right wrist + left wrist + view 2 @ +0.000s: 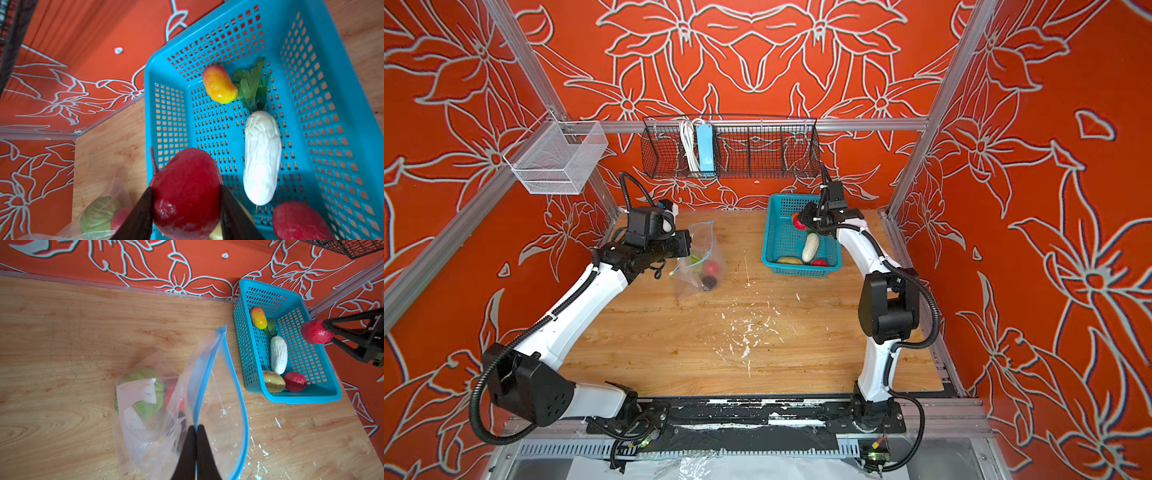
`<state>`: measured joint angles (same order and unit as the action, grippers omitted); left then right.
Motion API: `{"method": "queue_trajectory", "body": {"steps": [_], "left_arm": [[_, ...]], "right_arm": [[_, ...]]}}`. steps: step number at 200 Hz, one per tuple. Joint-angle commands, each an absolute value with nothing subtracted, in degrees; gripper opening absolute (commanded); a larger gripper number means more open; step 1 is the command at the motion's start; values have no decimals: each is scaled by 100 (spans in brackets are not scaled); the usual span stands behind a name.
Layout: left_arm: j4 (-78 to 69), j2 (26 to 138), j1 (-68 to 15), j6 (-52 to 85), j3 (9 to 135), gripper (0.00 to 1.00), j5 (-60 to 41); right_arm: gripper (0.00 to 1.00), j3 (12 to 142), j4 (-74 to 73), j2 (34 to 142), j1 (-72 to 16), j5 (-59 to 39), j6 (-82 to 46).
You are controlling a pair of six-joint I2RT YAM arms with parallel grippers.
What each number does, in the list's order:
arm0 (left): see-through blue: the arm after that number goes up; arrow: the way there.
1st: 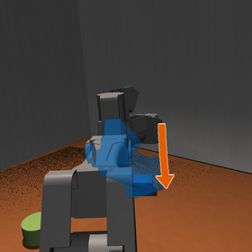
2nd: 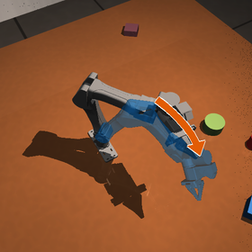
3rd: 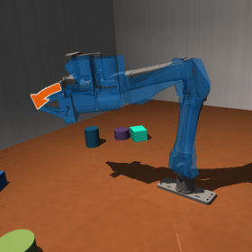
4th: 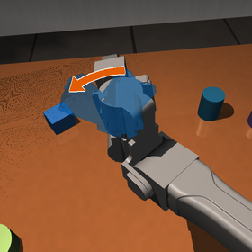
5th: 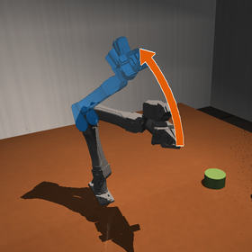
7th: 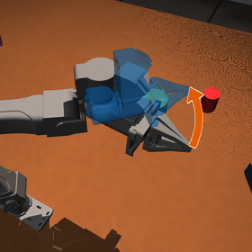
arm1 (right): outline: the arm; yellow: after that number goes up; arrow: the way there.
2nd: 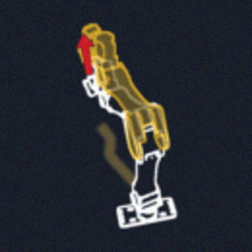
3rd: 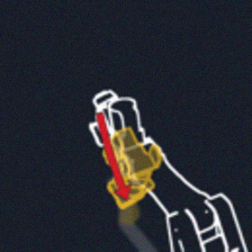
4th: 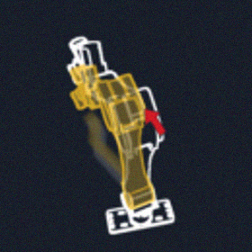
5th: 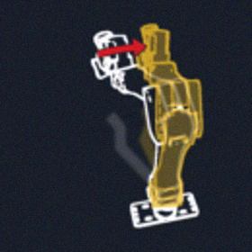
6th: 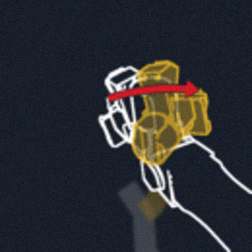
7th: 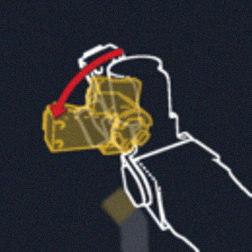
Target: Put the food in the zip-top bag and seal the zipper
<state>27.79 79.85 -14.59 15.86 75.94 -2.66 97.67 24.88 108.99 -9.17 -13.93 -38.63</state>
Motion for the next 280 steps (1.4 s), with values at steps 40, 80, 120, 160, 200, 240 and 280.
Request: {"method": "queue_trajectory", "body": {"steps": [40,80,120,160,200,240,280], "left_arm": [[2804,7847,-1449,1622,7611,0,-254],[2803,7857,-1450,1625,7604,0,-246],[2795,7850,-1451,1628,7603,0,-246],[2795,7849,-1450,1643,7603,0,-264],[2786,7833,-1450,1646,7594,0,-272],[2786,7823,-1450,1657,7594,0,-277],[2777,7814,-1450,1660,7585,0,-290]], "right_arm": [[32,9584,2330,10508,-1172,-1440,-4026],[32,9582,2381,10348,-1385,-1433,-3991],[32,9507,2407,10094,-1627,-1398,-3947],[32,9629,2513,9948,-1880,-1372,-3929],[32,9830,2547,9870,-2114,-1373,-3876],[32,10054,2662,9878,-2312,-1354,-3849],[32,10220,2742,9905,-2524,-1355,-3823]]}}
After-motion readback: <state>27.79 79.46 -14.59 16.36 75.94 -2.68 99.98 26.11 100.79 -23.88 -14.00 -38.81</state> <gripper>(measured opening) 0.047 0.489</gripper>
